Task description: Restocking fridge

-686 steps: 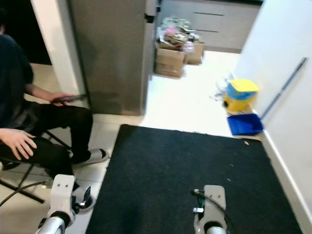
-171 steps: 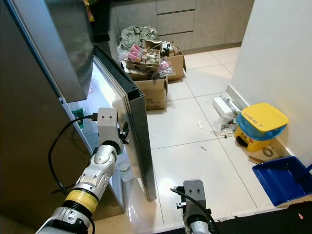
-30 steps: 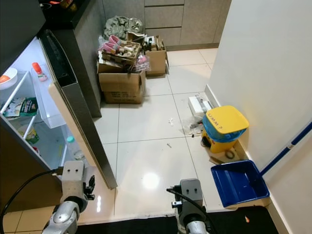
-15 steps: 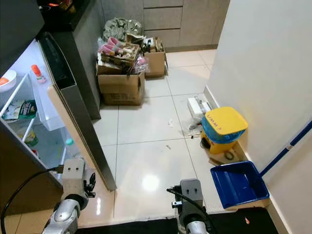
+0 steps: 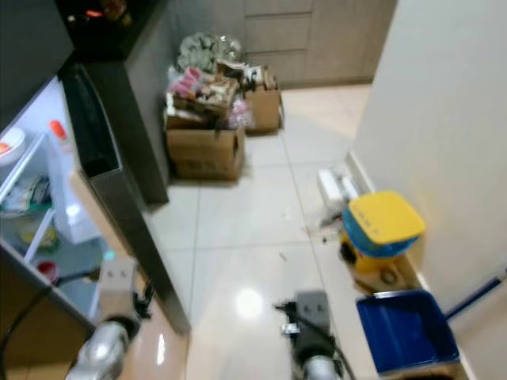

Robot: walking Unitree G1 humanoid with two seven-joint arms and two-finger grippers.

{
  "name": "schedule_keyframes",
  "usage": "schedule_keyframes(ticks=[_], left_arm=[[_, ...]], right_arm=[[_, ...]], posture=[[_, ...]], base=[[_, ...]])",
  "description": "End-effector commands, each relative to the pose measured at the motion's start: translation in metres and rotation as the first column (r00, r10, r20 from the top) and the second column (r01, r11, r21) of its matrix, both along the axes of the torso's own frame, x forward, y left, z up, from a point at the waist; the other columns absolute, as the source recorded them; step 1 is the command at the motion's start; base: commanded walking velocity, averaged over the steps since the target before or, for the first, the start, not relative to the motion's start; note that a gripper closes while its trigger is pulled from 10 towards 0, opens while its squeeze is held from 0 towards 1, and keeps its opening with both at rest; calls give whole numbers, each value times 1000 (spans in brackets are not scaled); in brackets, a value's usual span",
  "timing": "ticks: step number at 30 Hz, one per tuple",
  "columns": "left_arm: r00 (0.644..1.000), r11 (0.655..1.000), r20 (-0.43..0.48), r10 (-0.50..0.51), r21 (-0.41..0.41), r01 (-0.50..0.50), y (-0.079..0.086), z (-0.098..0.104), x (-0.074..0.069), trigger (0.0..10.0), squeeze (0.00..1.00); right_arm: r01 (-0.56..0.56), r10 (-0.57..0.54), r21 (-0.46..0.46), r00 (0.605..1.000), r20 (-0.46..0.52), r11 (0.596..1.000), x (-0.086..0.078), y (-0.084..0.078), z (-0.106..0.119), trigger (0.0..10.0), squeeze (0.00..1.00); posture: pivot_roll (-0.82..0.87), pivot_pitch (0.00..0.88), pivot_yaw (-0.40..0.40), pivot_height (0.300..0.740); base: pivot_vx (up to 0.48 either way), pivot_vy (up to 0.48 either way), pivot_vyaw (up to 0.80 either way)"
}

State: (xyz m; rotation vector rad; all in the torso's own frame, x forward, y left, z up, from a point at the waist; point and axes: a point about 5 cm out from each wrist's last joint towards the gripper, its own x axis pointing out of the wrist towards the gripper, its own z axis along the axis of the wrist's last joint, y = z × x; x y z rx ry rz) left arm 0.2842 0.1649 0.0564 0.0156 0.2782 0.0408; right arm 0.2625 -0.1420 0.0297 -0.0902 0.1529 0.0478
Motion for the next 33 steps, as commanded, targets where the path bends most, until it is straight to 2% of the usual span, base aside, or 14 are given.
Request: schedule_keyframes(ticks=[1,16,19,24,28,29,30,32,33], left_arm=[[999,1000,-34,-2,9,3,0,-8,-6,10000,0],[997,995,-22,68,76,-66,16,-9,-18,10000,0],[992,988,-20,121,94,-118,23,-9,-21,10000,0],[988,982,7,154,108,-154,27,-4,-16,10000,0],[968,956,61,242,155,-248,39,9,0,10000,0],[957,939,71,283,184,-291,46,13,3,10000,0],[957,939,71,283,184,-291,46,13,3,10000,0],[930,898,83,358,241,-367,62,18,6,10000,0],[930,898,83,358,241,-367,62,18,6,10000,0]], right_arm=[[28,-29,-15,999,-29,999,-7,-10,-7,10000,0],[28,-28,-15,999,-29,999,-7,-10,-8,10000,0],[25,-25,-15,999,-29,1000,-6,-9,-7,10000,0],[22,-22,-13,999,-27,1000,-5,-8,-7,10000,0],[20,-20,-12,1000,-24,1000,-5,-7,-6,10000,0],[22,-22,-13,999,-23,1000,-5,-8,-6,10000,0],[22,-22,-13,999,-23,1000,-5,-8,-6,10000,0],[28,-28,-13,999,-23,1000,-6,-9,-6,10000,0],[28,-28,-13,999,-23,1000,-6,-9,-6,10000,0]], posture=[[-145,187,64,707],[-144,183,68,707],[-140,179,68,707],[-139,177,67,707],[-146,179,69,707],[-149,180,71,707],[-149,180,71,707],[-155,185,76,707],[-155,185,76,707]], base=[[0,0,0],[0,0,0],[0,0,0],[0,0,0],[0,0,0],[0,0,0],[0,0,0],[0,0,0],[0,0,0]])
